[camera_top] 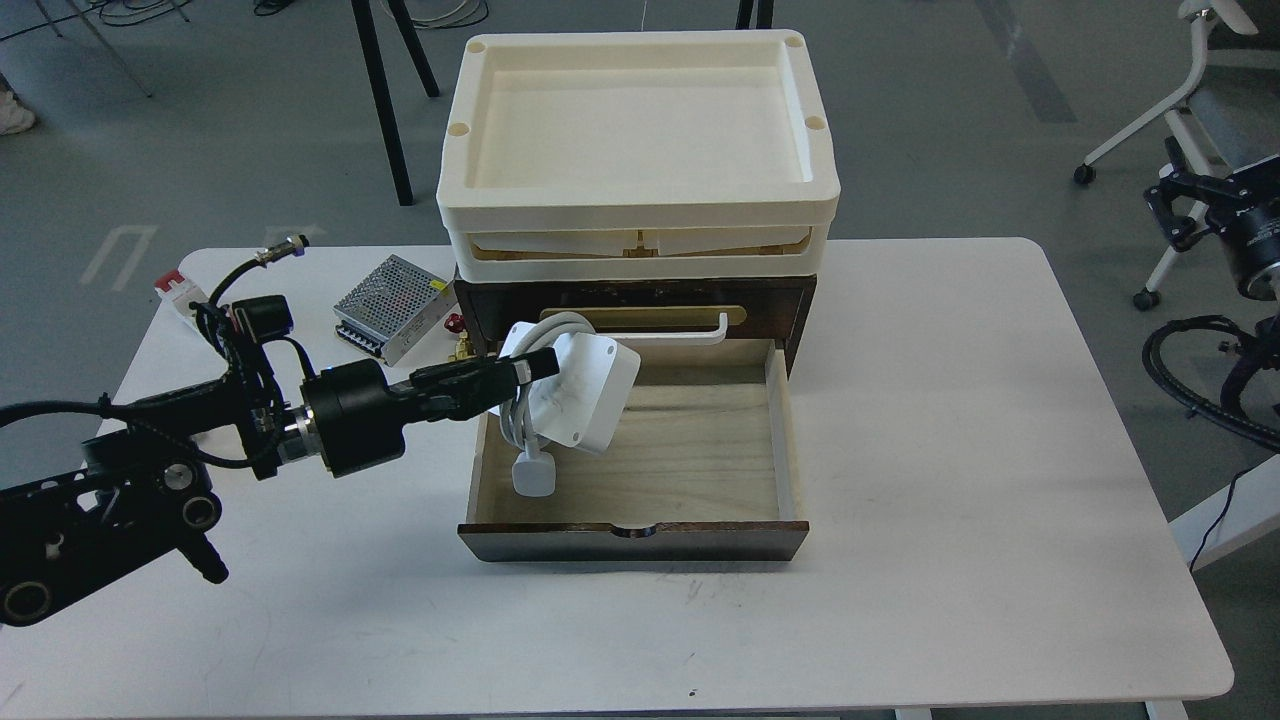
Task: Put charging cable into cabinet
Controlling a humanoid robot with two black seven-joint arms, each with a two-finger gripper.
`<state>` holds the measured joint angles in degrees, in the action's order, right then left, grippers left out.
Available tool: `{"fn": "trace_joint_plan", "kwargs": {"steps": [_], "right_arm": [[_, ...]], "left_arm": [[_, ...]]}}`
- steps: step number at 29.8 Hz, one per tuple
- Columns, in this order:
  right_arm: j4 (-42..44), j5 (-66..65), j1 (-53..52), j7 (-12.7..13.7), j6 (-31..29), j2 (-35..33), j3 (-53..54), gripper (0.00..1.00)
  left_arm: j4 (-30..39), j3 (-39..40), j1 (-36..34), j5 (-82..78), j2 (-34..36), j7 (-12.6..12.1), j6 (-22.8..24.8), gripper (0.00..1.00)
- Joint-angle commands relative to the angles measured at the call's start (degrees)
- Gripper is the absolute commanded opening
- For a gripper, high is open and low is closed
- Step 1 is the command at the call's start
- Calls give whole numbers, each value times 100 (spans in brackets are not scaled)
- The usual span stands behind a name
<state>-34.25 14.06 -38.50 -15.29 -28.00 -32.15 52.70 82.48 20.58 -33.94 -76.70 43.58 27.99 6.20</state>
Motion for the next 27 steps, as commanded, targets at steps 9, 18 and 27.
{"fn": "trace_joint_plan", "kwargs": {"steps": [9, 18, 27], "right_arm": [[6, 0, 18, 0, 0, -11, 12, 100], [-2, 0, 71, 0, 0, -11, 12, 100], [-11, 0, 62, 0, 0, 16, 21, 100]], "left_arm": [[-1312, -168, -7, -3, -1070, -57, -268, 2], [-1498, -327, -68, 102, -1115, -4, -224, 99], [-1419, -151, -104, 103, -1010, 1, -216, 100]]}}
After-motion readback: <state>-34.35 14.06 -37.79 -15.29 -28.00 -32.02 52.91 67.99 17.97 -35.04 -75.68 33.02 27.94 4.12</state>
